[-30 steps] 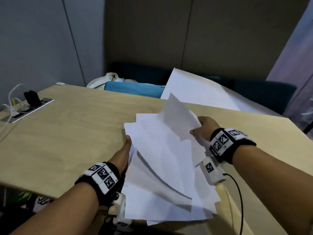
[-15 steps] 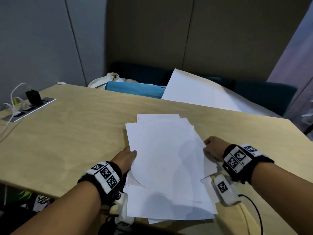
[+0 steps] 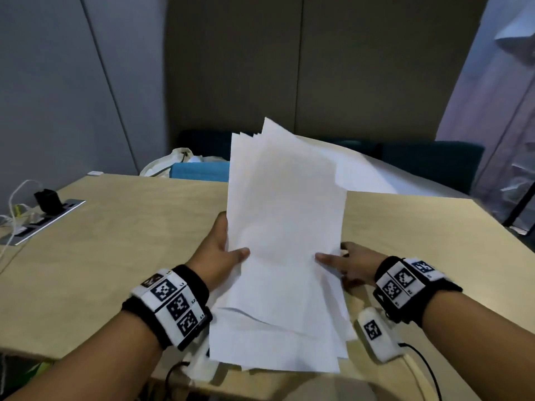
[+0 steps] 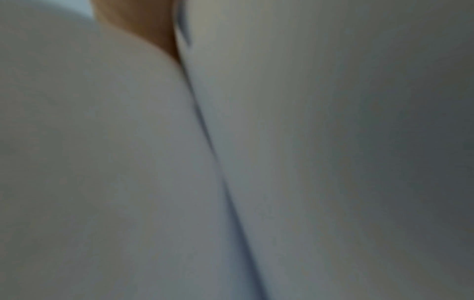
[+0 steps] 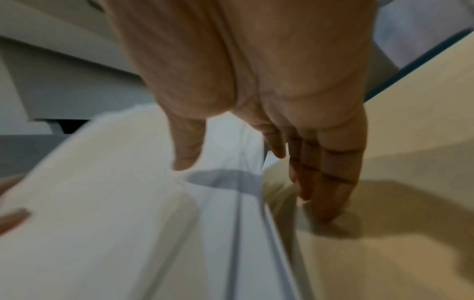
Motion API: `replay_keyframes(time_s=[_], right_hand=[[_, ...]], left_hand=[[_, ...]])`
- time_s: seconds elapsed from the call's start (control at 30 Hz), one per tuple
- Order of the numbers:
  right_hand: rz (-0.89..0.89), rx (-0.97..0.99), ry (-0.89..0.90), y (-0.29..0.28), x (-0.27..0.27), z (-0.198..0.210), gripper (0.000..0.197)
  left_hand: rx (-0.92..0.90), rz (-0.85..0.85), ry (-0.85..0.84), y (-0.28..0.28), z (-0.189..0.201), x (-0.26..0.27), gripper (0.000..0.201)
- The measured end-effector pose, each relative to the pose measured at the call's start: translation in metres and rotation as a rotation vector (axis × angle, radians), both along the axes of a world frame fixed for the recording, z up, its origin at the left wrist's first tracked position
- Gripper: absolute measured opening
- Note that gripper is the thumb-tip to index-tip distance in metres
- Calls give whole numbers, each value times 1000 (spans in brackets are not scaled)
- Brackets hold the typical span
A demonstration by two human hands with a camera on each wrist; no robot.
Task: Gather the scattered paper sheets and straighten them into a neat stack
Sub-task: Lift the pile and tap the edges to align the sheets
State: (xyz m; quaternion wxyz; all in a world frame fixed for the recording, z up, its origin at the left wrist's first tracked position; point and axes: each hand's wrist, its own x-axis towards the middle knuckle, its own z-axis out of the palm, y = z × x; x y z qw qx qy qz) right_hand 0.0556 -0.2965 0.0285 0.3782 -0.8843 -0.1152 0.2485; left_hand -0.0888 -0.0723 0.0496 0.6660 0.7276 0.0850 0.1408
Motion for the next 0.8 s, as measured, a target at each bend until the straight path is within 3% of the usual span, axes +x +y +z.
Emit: replay_keyframes(time_s=[0.07, 0.13, 0.23, 0.37, 0.47, 0.57, 0.7, 0.8], right_hand=[[19, 219, -28, -8, 1, 19, 48], [-74, 549, -4, -13, 1, 36, 58], [-222, 894, -131, -14, -2, 61, 34], [-317, 1017, -372, -13, -10, 77, 32], [-318, 1055, -379, -13, -14, 70, 34], [-348, 969, -452, -12, -15, 58, 29], [-406, 960, -551, -7, -23, 53, 29], [-348, 1053, -465, -15, -26, 62, 34]], left_hand=[[-32, -44, -111, -1, 14, 8, 65], [50, -40, -204, -3, 29, 17, 64], [152, 87, -286, -5, 43, 35, 59], [58, 166, -389, -13, 51, 51, 61], [-42, 181, -400, -14, 45, 55, 53], [-83, 181, -385, -17, 35, 56, 45], [-124, 234, -422, -21, 33, 54, 45], [-179, 149, -429, -12, 43, 48, 39]])
